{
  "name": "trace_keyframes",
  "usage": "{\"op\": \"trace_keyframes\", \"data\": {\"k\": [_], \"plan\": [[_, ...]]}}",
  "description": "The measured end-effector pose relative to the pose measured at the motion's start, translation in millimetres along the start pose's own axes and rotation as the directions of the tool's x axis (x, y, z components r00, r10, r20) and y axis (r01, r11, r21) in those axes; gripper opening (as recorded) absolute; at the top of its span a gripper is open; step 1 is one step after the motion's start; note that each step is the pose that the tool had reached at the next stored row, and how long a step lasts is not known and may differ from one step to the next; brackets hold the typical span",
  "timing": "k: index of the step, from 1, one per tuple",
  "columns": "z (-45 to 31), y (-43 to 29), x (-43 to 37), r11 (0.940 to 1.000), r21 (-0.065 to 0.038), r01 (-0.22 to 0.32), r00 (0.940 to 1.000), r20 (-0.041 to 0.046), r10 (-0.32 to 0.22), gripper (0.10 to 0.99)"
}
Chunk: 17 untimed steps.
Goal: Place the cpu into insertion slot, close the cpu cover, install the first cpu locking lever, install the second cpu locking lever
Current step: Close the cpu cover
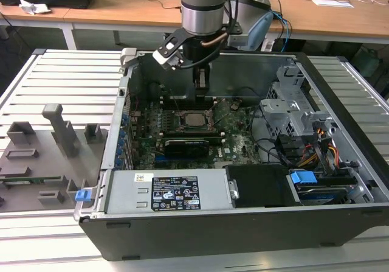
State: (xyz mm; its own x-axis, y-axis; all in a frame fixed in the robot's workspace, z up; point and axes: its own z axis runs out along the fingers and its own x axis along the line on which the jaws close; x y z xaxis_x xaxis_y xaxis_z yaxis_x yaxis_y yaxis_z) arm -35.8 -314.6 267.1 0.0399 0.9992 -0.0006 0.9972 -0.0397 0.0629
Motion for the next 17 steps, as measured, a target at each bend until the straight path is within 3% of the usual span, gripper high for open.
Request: {"op": "trace_keyframes", "data": {"k": [5, 8, 11, 17], "plan": [[1.1, 14.2, 0.5, 1.0, 0.005, 0.0, 1.0, 0.0001, 0.0, 0.106], [-0.9, 16.8, 0.7, 0.9999, 0.01, 0.0, 1.0, 0.0005, 0.0, 0.106], [-0.4, 26.7, 1.0, 0.9998, 0.02, 0.0, 1.0, 0.0006, 0.0, 0.106], [1.5, 43.4, 1.2, 0.9996, 0.027, 0.0, 1.0, 0.0019, 0.0, 0.106]]}}
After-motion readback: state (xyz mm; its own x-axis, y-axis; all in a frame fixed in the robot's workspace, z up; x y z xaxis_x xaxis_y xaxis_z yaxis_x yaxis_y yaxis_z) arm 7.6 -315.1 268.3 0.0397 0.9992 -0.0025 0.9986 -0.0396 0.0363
